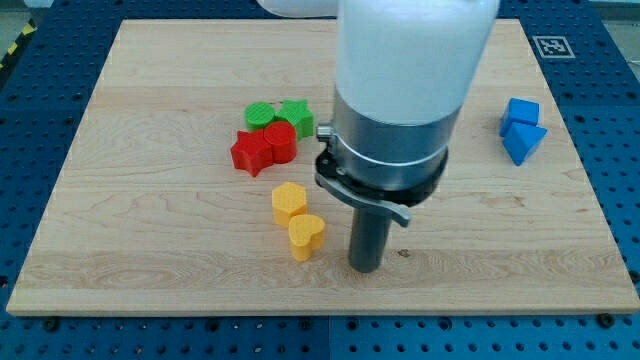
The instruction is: Push the yellow heart diagonally to the red star
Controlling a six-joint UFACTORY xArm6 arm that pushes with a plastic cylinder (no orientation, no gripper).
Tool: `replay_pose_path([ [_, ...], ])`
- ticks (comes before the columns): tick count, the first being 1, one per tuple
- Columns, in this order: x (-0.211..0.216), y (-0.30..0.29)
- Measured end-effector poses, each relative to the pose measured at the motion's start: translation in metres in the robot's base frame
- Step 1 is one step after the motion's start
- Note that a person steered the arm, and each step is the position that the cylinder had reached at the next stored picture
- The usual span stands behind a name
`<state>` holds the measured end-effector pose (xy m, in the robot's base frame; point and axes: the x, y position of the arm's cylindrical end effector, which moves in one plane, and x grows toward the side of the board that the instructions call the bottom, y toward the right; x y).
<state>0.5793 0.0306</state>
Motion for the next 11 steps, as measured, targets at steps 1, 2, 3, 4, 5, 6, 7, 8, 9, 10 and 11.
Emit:
replay_pose_path([
  [1,-0.008,-0.040],
  [2,-0.011,-0.061],
  [3,-0.012,-0.061],
  [4,-0.027,-0.064],
  [5,-0.043,-0.069],
  [6,-0.048,-0.077],
  [7,-0.048,-0.099],
  [8,-0.048,-0.127],
  [9,-0.048,-0.145],
  [10,-0.043,-0.146],
  [11,-0.034,-0.138],
])
